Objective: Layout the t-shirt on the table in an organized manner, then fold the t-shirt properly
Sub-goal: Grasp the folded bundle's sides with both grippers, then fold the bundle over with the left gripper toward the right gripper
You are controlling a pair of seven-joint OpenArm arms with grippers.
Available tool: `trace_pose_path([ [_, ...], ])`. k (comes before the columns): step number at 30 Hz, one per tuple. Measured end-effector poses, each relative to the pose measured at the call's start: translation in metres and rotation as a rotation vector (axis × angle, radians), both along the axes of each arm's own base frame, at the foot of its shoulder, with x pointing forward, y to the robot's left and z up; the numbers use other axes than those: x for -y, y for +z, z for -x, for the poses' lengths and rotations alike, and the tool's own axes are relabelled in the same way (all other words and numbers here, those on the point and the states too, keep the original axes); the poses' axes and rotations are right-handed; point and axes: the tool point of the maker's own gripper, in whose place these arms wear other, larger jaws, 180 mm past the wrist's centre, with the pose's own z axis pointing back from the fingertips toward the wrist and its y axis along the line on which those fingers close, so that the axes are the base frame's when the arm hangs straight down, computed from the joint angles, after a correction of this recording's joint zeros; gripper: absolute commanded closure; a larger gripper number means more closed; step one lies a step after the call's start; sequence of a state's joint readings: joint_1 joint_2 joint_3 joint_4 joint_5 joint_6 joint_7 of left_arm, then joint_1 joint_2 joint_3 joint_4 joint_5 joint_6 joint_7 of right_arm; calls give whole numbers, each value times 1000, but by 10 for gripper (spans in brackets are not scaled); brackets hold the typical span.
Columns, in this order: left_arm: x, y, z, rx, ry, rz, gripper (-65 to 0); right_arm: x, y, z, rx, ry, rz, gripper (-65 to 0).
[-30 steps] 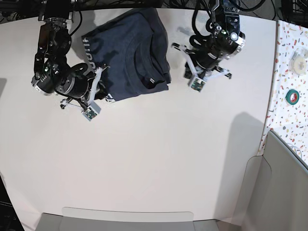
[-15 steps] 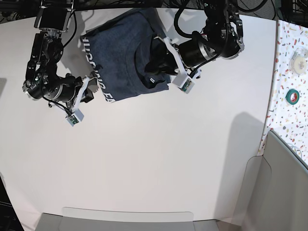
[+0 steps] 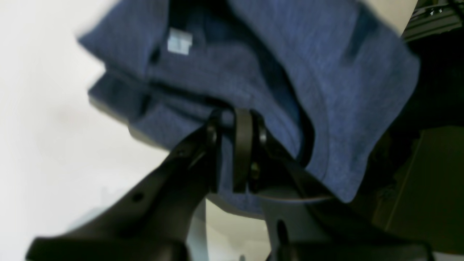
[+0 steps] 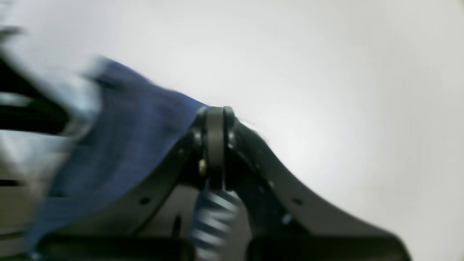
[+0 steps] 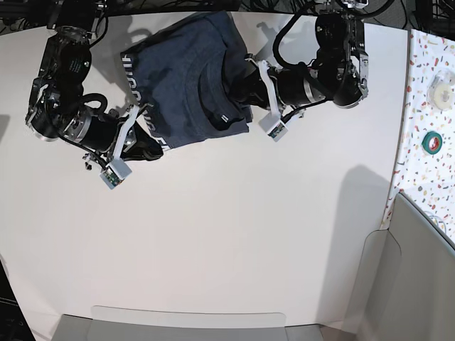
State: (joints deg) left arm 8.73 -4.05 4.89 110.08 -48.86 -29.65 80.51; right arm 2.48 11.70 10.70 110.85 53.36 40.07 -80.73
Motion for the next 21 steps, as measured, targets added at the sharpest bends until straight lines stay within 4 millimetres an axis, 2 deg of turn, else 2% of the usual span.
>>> trace_pose_path([
  [4,-3,-5,5,-15,-2,-15,-54,-5,-11,28,-74,52,-63,0],
  [7,-4,-3,2,-10,5,-12,0,-3,-20,45,-123,69,-84,0],
  [11,-8,-6,0,-51,46,-13,0,-14,-27,72,-193,146,-127,0],
  [14,-10,-16,2,-135,98,-5,0,-10,-44,85,-279,154,-140,0],
  [16,-9,-22,5,-164,104,-4,0,-8,-63,94,-354,147,-144,0],
  [19,-9,-18,-3,-150,147,24,0,-12,-89,107,-469,151,-168,0],
  [21,-10,-18,-5,-152,154,24,0,-7,-105,112,-536,131,-180,0],
])
